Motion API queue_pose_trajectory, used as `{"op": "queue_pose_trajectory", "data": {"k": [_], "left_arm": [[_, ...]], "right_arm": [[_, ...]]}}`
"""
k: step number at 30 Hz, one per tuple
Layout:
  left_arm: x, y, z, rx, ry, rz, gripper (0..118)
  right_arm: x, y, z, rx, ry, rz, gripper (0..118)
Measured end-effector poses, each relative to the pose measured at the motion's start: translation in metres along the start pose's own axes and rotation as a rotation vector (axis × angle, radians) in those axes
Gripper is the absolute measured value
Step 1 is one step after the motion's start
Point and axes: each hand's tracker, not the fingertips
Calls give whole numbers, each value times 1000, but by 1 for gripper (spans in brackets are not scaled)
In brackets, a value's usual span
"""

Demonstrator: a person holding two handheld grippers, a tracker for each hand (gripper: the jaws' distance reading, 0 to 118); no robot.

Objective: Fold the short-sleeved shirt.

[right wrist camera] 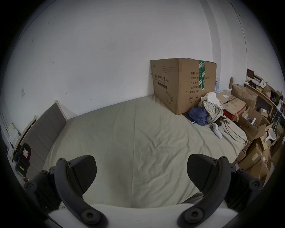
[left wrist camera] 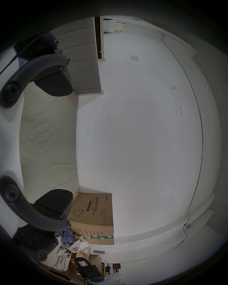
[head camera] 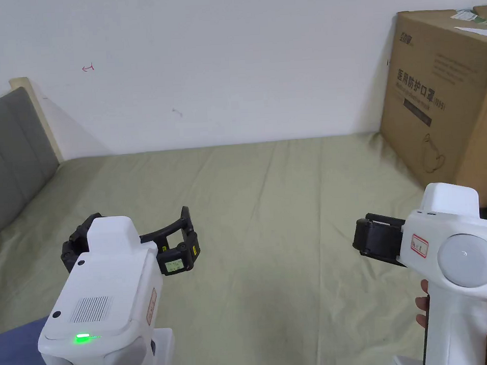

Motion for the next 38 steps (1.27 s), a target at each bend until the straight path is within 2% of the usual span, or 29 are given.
{"op": "queue_pose_trajectory", "data": {"k": [3, 8, 11, 16, 17, 19, 21, 28, 38], "left_arm": [[-1, -1, 0, -1, 1, -1, 118], [-1, -1, 1, -1, 3, -4, 118], [-2, 0, 2, 1, 5, -2, 118], [-3, 0, 2, 5, 7, 0, 118], [-3, 0, 2, 6, 8, -1, 118], [-3, 0, 2, 6, 9, -1, 118], [-3, 0, 3, 10, 9, 1, 118], [-3, 0, 4, 15, 5, 0, 118], [-4, 1, 5, 18, 7, -1, 118]], "right_arm": [[1, 0, -3, -20, -7, -15, 116], [-1, -2, -5, 31, -21, 44, 116], [0, -5, -1, 145, 16, 65, 116], [3, -21, 7, 456, 105, 145, 116], [3, -24, 10, 510, 108, 156, 118], [1, -27, 13, 556, 45, 179, 118], [-1, -29, 15, 578, 6, 197, 118], [4, -30, 17, 614, 55, 201, 118], [1, -29, 16, 608, 50, 216, 118]]}}
